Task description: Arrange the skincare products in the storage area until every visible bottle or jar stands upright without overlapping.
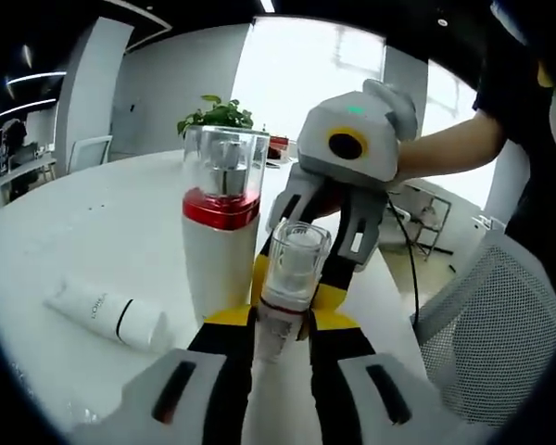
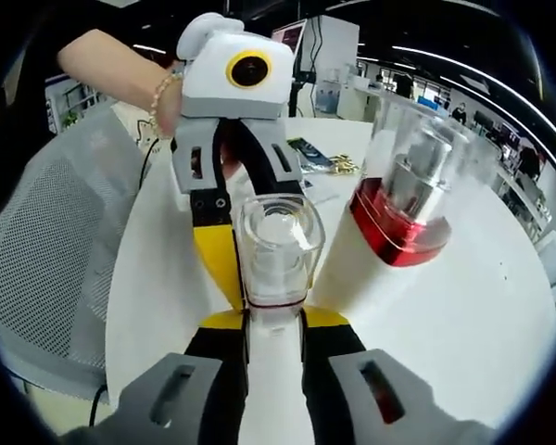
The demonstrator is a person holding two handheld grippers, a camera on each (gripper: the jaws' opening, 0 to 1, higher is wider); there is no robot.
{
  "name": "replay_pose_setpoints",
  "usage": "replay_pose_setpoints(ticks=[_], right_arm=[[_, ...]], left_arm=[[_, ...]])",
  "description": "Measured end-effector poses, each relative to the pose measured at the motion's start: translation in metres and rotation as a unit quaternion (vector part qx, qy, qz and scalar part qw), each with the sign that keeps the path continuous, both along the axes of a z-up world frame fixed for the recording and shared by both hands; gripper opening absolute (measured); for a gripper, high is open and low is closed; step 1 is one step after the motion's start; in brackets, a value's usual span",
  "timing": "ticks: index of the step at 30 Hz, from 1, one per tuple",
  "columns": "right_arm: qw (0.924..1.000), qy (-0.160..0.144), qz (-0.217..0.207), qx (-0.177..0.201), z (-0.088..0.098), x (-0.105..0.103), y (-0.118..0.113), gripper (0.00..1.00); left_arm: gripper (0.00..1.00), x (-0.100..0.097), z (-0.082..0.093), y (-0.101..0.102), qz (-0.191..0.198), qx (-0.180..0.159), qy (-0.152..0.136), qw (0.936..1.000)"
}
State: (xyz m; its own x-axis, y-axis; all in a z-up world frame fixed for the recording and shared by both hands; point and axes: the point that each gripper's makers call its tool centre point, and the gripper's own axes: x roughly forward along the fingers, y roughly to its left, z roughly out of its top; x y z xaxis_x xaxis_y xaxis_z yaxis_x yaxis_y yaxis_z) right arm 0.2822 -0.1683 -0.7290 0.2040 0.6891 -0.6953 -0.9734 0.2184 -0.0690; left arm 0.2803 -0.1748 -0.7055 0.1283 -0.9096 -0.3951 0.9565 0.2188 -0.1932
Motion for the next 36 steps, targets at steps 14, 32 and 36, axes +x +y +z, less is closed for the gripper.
replay_pose_setpoints(ticks=[14,32,36], right_arm=[[0.9996,0.002,-0.03,-0.004,-0.001,-0.007,-0.014,0.31],[0.997,-0.001,-0.077,0.009,0.011,-0.019,-0.022,0.53],[0.9952,0.004,-0.098,0.009,0.015,-0.022,-0.023,0.57]], left_arm=[[0.25,0.001,0.004,0.007,0.018,0.009,-0.001,0.9998],[0.49,-0.014,0.021,0.027,0.081,-0.001,0.044,0.9957],[0.54,-0.022,0.027,0.036,0.093,-0.003,0.051,0.9943]])
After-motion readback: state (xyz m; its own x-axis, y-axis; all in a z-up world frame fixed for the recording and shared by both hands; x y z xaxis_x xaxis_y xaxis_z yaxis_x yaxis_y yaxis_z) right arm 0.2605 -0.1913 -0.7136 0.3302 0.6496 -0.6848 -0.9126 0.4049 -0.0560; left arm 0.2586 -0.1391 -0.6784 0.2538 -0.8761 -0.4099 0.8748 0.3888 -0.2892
